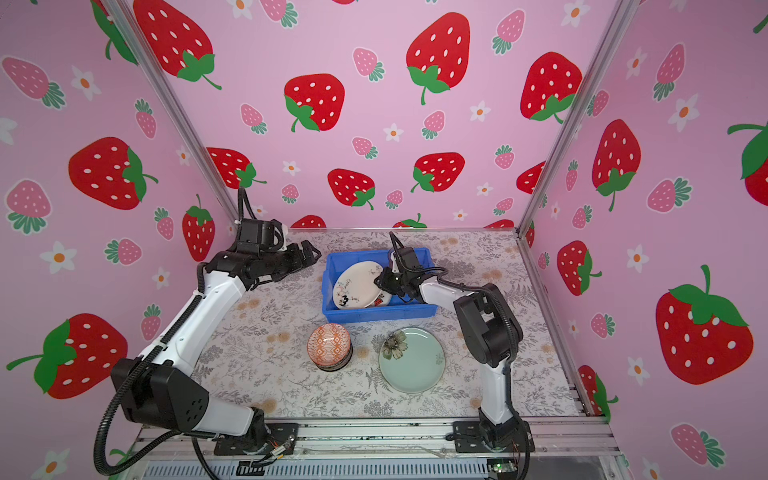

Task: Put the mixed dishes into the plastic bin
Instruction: 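Lower the pink-drawn plate onto the watermelon plate in the bin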

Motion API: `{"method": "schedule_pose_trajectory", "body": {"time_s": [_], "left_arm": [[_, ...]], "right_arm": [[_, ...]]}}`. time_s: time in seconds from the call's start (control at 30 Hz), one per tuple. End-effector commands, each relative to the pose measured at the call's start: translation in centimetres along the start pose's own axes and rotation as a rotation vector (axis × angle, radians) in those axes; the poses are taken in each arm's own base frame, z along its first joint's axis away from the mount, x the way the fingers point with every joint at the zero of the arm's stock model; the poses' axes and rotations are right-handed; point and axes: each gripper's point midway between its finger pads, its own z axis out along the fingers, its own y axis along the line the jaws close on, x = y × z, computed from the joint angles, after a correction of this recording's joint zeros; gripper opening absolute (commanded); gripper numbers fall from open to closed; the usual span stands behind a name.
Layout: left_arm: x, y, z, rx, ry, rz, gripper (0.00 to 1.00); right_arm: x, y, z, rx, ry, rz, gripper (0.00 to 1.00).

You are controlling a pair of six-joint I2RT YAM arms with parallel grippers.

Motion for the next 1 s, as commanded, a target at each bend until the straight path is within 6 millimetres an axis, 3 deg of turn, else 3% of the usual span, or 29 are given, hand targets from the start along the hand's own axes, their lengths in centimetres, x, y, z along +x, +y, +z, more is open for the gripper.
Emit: {"method": "schedule_pose_trajectory", "body": {"time_s": [0.0, 0.43, 0.93, 0.97], "left_arm": [[-0.1, -0.1, 0.0, 0.013, 0.0, 0.015, 0.99], [0.0, -0.1, 0.0, 0.013, 0.0, 0.016, 0.99], [0.0, 0.0, 0.0, 0.011, 0.001, 0.016, 0.99], [0.0, 0.0, 0.0, 0.012, 0.002, 0.016, 0.99]], "right_arm": [[-0.6, 1.7, 0.4, -0.045, -0.016, -0.025, 0.3], [-0.5, 0.8, 0.1, -0.003, -0.016, -0.044, 0.46], [-0.5, -0.3, -0.4, 0.05, -0.033, -0.056, 0.51], [-0.5, -0.4, -0.3, 0.051, -0.031, -0.057, 0.55]]}}
